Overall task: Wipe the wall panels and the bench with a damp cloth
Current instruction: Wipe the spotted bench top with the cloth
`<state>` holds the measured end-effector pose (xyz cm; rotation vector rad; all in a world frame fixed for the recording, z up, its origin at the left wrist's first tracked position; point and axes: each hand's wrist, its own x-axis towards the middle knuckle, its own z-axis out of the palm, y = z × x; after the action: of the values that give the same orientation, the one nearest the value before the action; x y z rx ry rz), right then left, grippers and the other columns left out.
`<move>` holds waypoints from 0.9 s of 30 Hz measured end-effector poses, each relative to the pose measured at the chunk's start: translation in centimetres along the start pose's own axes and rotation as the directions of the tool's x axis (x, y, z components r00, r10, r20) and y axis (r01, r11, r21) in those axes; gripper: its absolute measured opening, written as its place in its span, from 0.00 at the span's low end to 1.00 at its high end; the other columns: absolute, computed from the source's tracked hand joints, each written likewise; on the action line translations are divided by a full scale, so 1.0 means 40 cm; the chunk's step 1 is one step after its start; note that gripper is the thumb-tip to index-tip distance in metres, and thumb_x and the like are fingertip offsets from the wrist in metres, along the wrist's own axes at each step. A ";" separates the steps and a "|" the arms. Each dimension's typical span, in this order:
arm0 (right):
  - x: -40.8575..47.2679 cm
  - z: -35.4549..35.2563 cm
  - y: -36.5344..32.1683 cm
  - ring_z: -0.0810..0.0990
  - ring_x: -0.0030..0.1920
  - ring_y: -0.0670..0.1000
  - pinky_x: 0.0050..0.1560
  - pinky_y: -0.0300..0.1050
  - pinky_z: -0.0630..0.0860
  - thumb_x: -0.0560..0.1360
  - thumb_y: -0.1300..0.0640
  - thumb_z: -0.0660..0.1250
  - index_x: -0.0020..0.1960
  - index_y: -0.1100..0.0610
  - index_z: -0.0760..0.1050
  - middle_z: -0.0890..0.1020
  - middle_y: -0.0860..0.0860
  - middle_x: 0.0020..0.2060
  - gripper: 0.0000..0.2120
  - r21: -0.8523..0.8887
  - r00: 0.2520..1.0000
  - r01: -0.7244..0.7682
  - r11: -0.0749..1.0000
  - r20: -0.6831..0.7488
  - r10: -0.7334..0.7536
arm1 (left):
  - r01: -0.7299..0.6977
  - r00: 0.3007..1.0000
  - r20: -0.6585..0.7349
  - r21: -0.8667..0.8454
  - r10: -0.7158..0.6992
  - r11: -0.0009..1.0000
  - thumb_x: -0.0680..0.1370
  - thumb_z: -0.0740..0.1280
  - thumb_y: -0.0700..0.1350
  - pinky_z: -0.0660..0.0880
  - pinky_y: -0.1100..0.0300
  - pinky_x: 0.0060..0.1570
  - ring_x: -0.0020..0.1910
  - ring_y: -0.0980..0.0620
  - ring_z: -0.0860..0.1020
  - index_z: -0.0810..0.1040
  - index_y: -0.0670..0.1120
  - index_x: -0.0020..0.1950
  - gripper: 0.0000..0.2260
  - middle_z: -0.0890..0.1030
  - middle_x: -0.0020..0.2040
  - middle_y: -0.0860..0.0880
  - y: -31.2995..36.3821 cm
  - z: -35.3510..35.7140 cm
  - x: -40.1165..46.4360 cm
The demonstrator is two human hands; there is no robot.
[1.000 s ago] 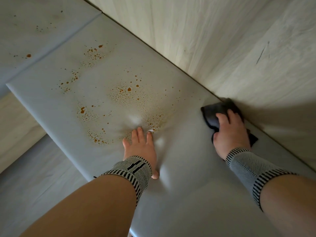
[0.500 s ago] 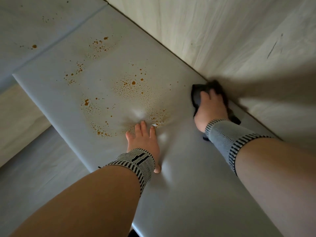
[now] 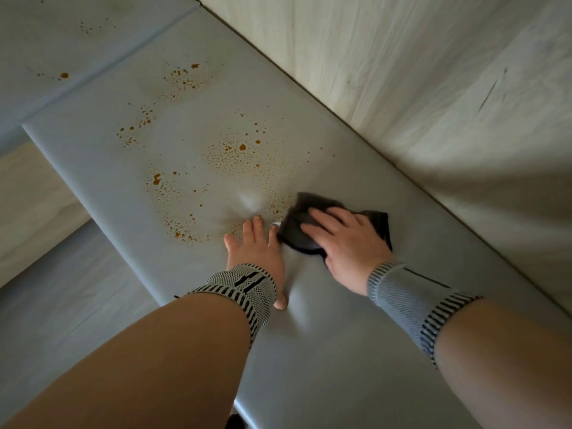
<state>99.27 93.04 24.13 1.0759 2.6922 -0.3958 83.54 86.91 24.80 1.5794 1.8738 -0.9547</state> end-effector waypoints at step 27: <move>-0.029 0.029 -0.040 0.57 0.73 0.56 0.68 0.57 0.62 0.77 0.50 0.63 0.78 0.45 0.53 0.52 0.47 0.78 0.33 0.116 0.808 -0.582 0.805 -0.031 0.589 | -0.093 0.995 -0.040 -0.082 0.090 0.992 0.67 0.73 0.68 0.49 0.33 0.73 0.79 0.42 0.39 0.33 0.46 0.79 0.60 0.34 0.79 0.42 -0.039 0.013 -0.014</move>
<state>99.08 90.81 23.66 1.8940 2.2300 -0.3819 82.10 86.03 25.18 1.6275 1.8245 -0.8031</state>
